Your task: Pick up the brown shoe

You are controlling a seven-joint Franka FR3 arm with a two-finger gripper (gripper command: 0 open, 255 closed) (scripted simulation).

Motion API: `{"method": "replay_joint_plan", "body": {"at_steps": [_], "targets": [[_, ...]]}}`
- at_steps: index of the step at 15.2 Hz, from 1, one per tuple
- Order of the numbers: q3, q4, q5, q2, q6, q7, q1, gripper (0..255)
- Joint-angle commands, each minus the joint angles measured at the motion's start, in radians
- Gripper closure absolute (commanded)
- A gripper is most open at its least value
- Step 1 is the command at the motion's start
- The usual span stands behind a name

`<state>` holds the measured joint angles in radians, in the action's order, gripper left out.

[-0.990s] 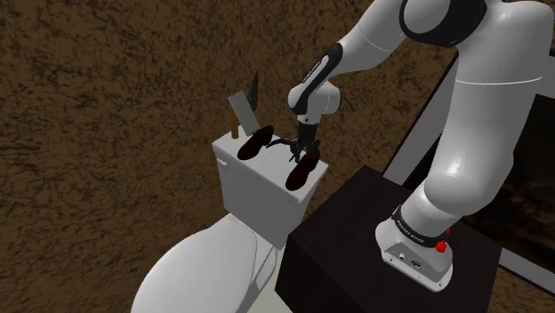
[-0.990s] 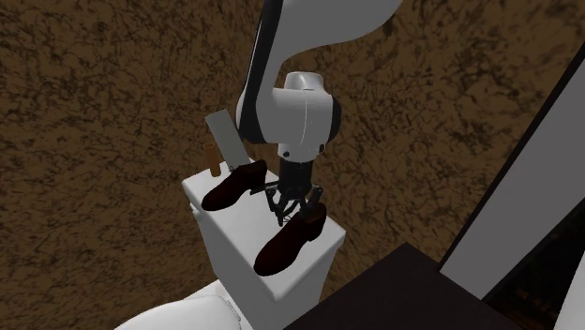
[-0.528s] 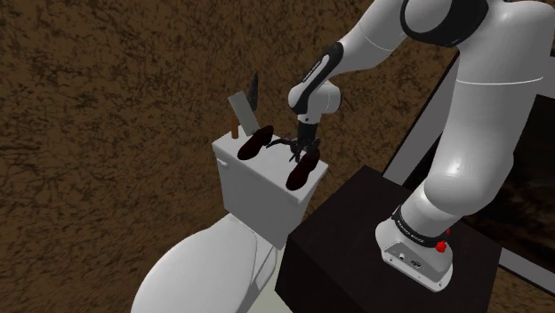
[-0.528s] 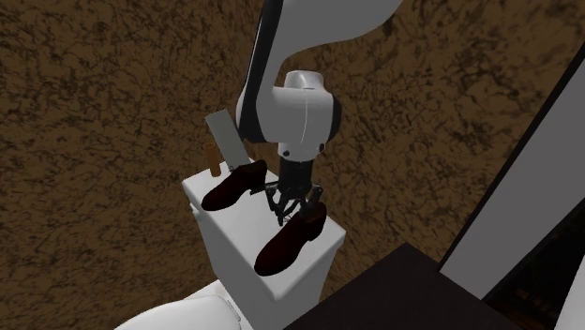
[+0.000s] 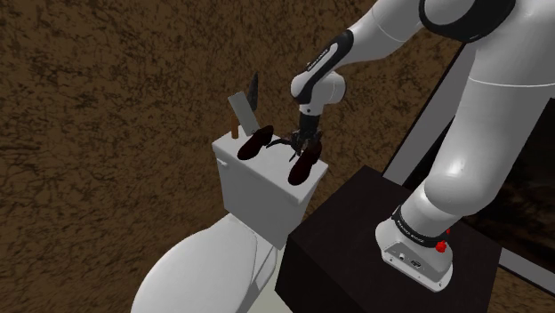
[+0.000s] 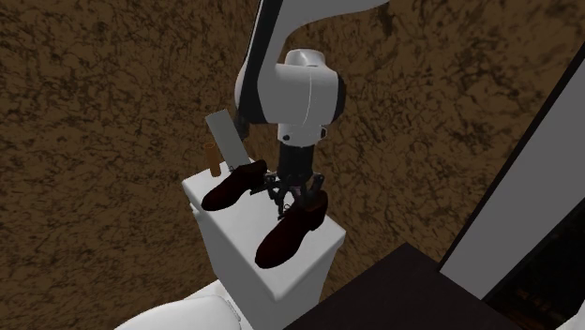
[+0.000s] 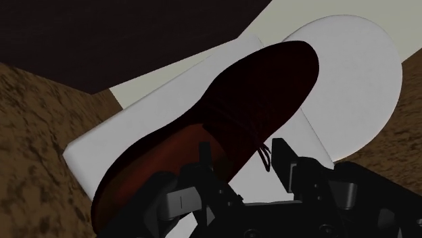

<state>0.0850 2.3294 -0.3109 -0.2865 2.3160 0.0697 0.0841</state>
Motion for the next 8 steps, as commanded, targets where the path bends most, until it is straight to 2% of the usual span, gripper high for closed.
{"method": "replay_joint_plan", "body": {"at_steps": [1,8], "targets": [[0.004,0.002,0.01,0.028,-0.025,-0.01,-0.002,255],[0.011,0.001,0.032,0.09,-0.085,-0.034,-0.004,255]]}}
